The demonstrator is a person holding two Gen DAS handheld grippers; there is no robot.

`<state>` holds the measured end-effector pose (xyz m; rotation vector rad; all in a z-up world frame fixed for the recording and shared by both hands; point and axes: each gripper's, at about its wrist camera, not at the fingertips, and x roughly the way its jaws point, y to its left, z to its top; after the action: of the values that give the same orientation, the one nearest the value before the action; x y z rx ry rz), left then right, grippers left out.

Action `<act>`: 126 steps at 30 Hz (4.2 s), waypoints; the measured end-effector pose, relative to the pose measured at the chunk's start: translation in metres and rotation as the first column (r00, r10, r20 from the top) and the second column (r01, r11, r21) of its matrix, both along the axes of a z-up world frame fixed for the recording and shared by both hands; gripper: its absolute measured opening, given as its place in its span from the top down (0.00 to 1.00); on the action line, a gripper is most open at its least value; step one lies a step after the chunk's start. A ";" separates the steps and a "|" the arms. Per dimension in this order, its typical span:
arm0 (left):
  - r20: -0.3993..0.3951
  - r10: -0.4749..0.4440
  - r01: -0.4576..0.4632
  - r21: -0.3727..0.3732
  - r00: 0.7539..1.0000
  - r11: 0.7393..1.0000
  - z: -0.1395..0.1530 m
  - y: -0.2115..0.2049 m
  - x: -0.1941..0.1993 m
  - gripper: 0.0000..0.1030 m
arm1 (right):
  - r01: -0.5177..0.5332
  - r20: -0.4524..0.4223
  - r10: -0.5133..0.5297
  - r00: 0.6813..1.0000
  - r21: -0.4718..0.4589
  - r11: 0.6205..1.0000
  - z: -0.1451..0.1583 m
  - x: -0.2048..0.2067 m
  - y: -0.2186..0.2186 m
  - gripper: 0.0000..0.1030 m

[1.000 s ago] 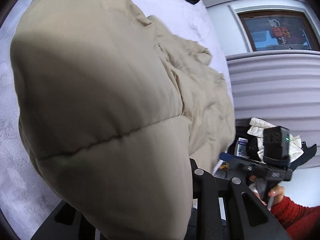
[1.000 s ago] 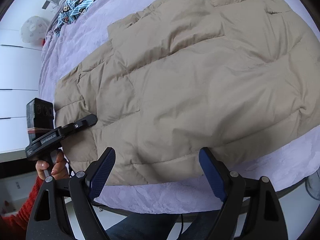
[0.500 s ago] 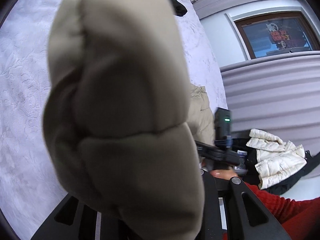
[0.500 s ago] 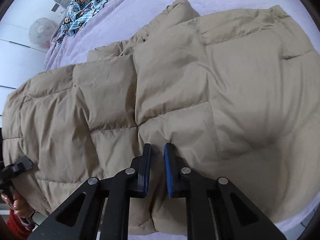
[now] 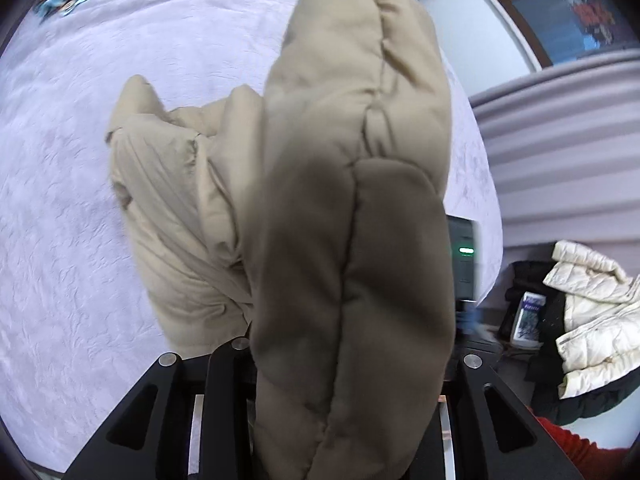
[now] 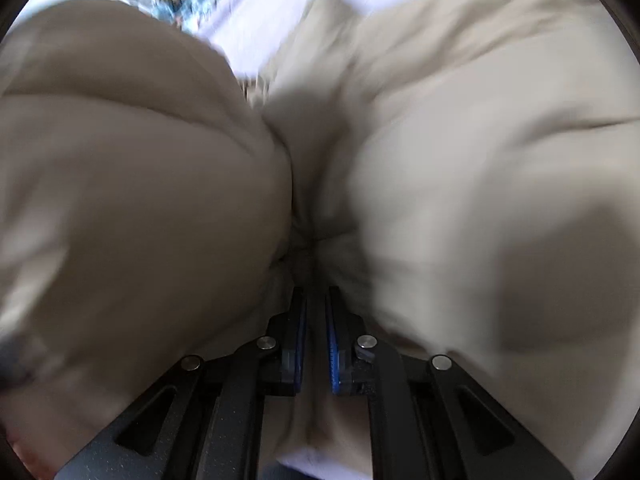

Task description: Fold large clothes

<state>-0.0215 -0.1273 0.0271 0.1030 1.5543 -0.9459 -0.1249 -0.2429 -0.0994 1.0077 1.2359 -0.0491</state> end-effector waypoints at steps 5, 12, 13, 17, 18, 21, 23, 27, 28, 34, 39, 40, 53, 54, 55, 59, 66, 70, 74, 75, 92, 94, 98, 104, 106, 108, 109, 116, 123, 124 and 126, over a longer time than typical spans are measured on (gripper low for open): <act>-0.119 -0.103 0.100 -0.028 0.988 0.995 -0.026 -0.056 -0.014 0.41 | 0.135 0.038 -0.134 0.990 -0.014 0.991 0.024 -0.072 -0.059 0.90; -0.243 -0.232 0.200 -0.149 0.942 0.968 -0.062 -0.092 -0.013 0.37 | 0.197 0.049 -0.194 0.980 -0.058 0.979 0.042 -0.146 -0.076 0.88; -0.237 -0.239 0.208 -0.147 0.942 0.967 -0.065 -0.094 -0.012 0.37 | 0.192 0.054 -0.188 0.981 -0.078 0.978 0.048 -0.154 -0.072 0.82; -0.234 -0.265 0.238 -0.140 0.935 0.961 -0.075 -0.138 -0.018 0.37 | 0.203 0.144 -0.186 0.972 -0.115 0.972 0.083 -0.180 -0.050 0.13; -0.231 -0.275 0.249 -0.136 0.933 0.959 -0.077 -0.141 -0.018 0.37 | 0.200 0.175 -0.178 0.968 -0.114 0.973 0.094 -0.184 -0.040 0.13; -0.216 -0.297 0.274 -0.131 0.930 0.953 -0.080 -0.130 -0.027 0.37 | 0.168 0.233 -0.146 0.962 -0.081 0.982 0.113 -0.190 -0.022 0.13; -0.179 -0.303 0.281 -0.138 0.936 0.950 -0.068 -0.135 -0.033 0.37 | 0.154 0.235 -0.135 0.963 -0.067 0.986 0.113 -0.175 -0.005 0.13; 0.054 -0.266 0.272 -0.205 0.962 0.940 -0.017 -0.118 -0.022 0.37 | 0.218 0.154 -0.195 0.969 -0.148 0.965 0.096 -0.149 0.003 0.41; 0.137 -0.229 0.253 -0.194 0.964 0.948 -0.005 -0.107 -0.016 0.37 | 0.248 0.151 -0.226 0.962 -0.148 0.957 0.095 -0.139 0.002 0.77; 0.430 -0.036 0.045 -0.010 0.902 0.999 -0.031 -0.043 0.032 0.37 | 0.295 0.117 -0.274 0.955 -0.237 0.926 0.092 -0.149 -0.015 0.86; 0.412 -0.009 0.000 0.022 0.911 1.000 -0.078 -0.061 0.037 0.37 | 0.252 0.105 -0.230 0.967 -0.336 0.907 0.101 -0.155 -0.018 0.87; 0.427 -0.026 0.021 0.018 0.904 1.000 -0.080 -0.075 0.029 0.37 | 0.254 0.096 -0.235 0.967 -0.349 0.902 0.098 -0.160 -0.023 0.87; 0.408 -0.124 0.127 0.019 0.904 0.992 -0.110 -0.161 -0.006 0.37 | 0.392 -0.038 -0.408 0.912 -0.211 0.895 0.044 -0.219 -0.088 0.75; 0.402 -0.119 0.123 0.017 0.908 0.992 -0.112 -0.160 -0.003 0.37 | 0.396 -0.019 -0.410 0.912 -0.225 0.890 0.057 -0.223 -0.092 0.73; 0.395 -0.115 0.120 0.013 0.911 0.993 -0.113 -0.158 -0.001 0.37 | 0.394 0.006 -0.405 0.914 -0.237 0.888 0.066 -0.225 -0.096 0.67; 0.401 -0.116 0.120 0.015 0.909 0.993 -0.115 -0.161 -0.003 0.37 | 0.390 0.146 -0.363 0.920 -0.282 0.876 0.113 -0.206 -0.118 0.38; 0.415 -0.040 0.036 0.017 0.909 0.999 -0.088 -0.136 0.008 0.37 | 0.296 0.128 -0.278 0.952 -0.153 0.943 0.073 -0.096 -0.162 0.38; 0.461 0.037 -0.049 0.015 0.887 0.999 -0.064 -0.093 0.015 0.37 | 0.210 0.020 -0.209 0.978 -0.153 0.966 0.028 -0.051 -0.156 0.86; 0.418 0.059 -0.103 0.085 0.907 0.991 -0.080 -0.055 0.012 0.36 | 0.138 -0.029 -0.151 0.988 -0.264 0.955 0.022 -0.054 -0.141 0.89; 0.416 0.059 -0.110 0.099 0.908 0.989 -0.085 -0.050 0.007 0.32 | 0.137 -0.036 -0.152 0.988 -0.269 0.953 0.019 -0.058 -0.139 0.92; 0.402 0.135 -0.221 0.176 0.906 0.959 -0.071 -0.028 -0.033 0.00 | 0.101 -0.036 -0.112 0.993 -0.231 0.968 0.045 -0.102 -0.127 0.91; 0.395 0.131 -0.218 0.182 0.909 0.959 -0.072 -0.027 -0.036 0.00 | 0.098 -0.044 -0.111 0.993 -0.227 0.969 0.044 -0.106 -0.126 0.91; 0.384 0.135 -0.217 0.179 0.913 0.960 -0.073 -0.020 -0.040 0.00 | 0.107 -0.056 -0.123 0.991 -0.228 0.968 0.043 -0.111 -0.125 0.91; 0.331 0.110 -0.178 0.184 0.937 0.967 -0.080 -0.011 -0.041 0.00 | 0.123 -0.062 -0.142 0.988 -0.246 0.961 0.051 -0.118 -0.119 0.87; 0.322 0.106 -0.171 0.180 0.941 0.969 -0.079 -0.008 -0.042 0.00 | 0.146 -0.067 -0.166 0.984 -0.243 0.959 0.054 -0.123 -0.116 0.86; 0.321 0.097 -0.160 0.175 0.942 0.971 -0.078 -0.004 -0.043 0.00 | 0.161 -0.066 -0.182 0.981 -0.243 0.957 0.058 -0.128 -0.112 0.79; 0.325 0.092 -0.155 0.175 0.941 0.972 -0.077 -0.003 -0.043 0.00 | 0.167 -0.067 -0.189 0.980 -0.253 0.953 0.061 -0.131 -0.110 0.70; 0.330 0.080 -0.140 0.162 0.940 0.977 -0.072 0.014 -0.037 0.00 | 0.239 -0.040 -0.266 0.963 -0.328 0.914 0.081 -0.149 -0.101 0.37; 0.336 0.079 -0.132 0.135 0.938 0.982 -0.068 0.033 -0.027 0.00 | 0.338 -0.007 -0.361 0.932 -0.339 0.878 0.090 -0.166 -0.102 0.17; 0.325 0.091 -0.138 0.126 0.942 0.982 -0.068 0.037 -0.025 0.00 | 0.339 -0.008 -0.363 0.932 -0.341 0.877 0.091 -0.166 -0.102 0.17; 0.299 0.107 -0.147 0.115 0.948 0.982 -0.070 0.043 -0.020 0.00 | 0.338 -0.010 -0.363 0.932 -0.343 0.876 0.091 -0.167 -0.103 0.16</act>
<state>-0.0415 -0.0843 -0.0430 0.2263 1.3320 -0.6882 -0.2918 -0.3455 -0.0082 0.9221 1.0511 -0.5706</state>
